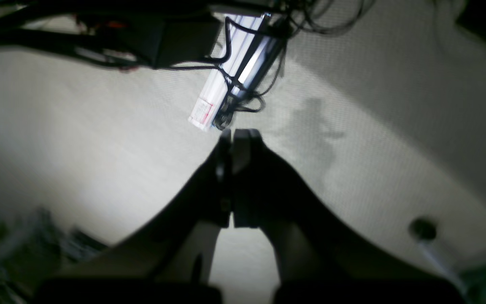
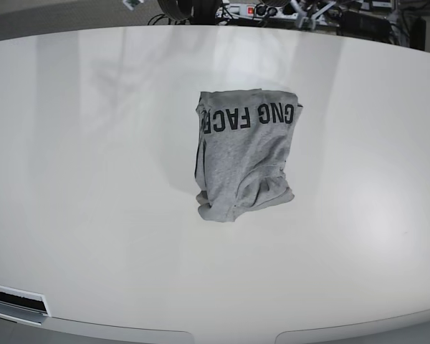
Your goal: Layout the t-shirt on the table in an organized manner, then fold the t-shirt properly
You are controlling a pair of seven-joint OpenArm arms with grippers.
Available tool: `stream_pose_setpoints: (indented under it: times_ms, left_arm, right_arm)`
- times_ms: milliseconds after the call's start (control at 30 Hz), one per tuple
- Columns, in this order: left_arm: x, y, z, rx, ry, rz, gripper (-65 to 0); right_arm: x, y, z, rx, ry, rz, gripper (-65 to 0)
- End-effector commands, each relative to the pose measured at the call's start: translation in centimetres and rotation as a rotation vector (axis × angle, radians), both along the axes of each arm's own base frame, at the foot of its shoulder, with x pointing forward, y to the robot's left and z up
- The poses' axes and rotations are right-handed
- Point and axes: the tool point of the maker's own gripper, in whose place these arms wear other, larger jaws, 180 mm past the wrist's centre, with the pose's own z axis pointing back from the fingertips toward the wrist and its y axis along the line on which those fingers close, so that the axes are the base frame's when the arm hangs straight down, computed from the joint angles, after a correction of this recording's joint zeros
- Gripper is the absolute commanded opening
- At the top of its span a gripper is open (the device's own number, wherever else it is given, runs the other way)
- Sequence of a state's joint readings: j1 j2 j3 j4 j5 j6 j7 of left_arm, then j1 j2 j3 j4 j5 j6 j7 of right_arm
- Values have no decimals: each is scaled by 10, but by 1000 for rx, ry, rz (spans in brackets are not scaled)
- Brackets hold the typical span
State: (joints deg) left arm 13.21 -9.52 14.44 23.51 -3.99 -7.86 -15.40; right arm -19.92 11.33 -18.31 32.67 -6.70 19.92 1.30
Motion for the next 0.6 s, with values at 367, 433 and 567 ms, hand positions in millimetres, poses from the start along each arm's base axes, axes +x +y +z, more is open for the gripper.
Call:
stream_pose_setpoints:
  times_ms: [367,433,567]
  left_arm:
    - [16,-8,0,17,-48,113,-650]
    - [14,-9,0,15,-45,114,-650]
    - [-4,-14,1,-14,-11,113,-650]
  right_arm:
    - [22,7,-3,-28,-69,16,-650]
    - [21,9,-3,-21,-66,16,-650]
    - [20,15,-2,1,-59,17,-650]
